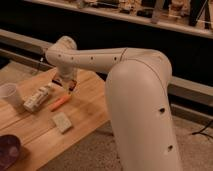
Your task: Place the eraser in the ceramic cup
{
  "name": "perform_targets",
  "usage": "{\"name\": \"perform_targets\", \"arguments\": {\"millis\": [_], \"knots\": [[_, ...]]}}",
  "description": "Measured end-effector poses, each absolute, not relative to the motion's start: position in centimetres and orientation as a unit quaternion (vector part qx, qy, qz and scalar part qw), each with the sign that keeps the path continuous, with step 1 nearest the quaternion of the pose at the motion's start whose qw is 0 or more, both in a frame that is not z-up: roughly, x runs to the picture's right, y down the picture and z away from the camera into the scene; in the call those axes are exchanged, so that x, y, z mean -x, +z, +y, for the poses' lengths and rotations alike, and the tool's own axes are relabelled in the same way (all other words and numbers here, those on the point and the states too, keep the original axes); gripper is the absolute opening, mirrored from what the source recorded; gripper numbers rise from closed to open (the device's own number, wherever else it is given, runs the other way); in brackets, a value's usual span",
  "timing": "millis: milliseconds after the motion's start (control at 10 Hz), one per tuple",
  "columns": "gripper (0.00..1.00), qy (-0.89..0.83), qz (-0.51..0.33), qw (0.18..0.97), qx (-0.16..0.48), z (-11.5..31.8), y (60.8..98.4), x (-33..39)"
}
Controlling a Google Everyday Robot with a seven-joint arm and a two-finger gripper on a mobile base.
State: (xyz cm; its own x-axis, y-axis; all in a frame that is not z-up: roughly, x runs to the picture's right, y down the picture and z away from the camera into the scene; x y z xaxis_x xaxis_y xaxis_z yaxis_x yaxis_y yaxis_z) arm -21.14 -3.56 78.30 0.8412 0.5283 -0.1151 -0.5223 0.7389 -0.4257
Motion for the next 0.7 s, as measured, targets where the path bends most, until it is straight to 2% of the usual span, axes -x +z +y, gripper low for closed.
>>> {"name": "perform_targets", "arguments": {"millis": [200,700], "knots": [[0.0,0.3,-0.04,0.926,0.224,-4.2,77.7,23.8],[0.0,0.338,-0.091,0.906,0.24,-3.0,79.0,27.9]]}}
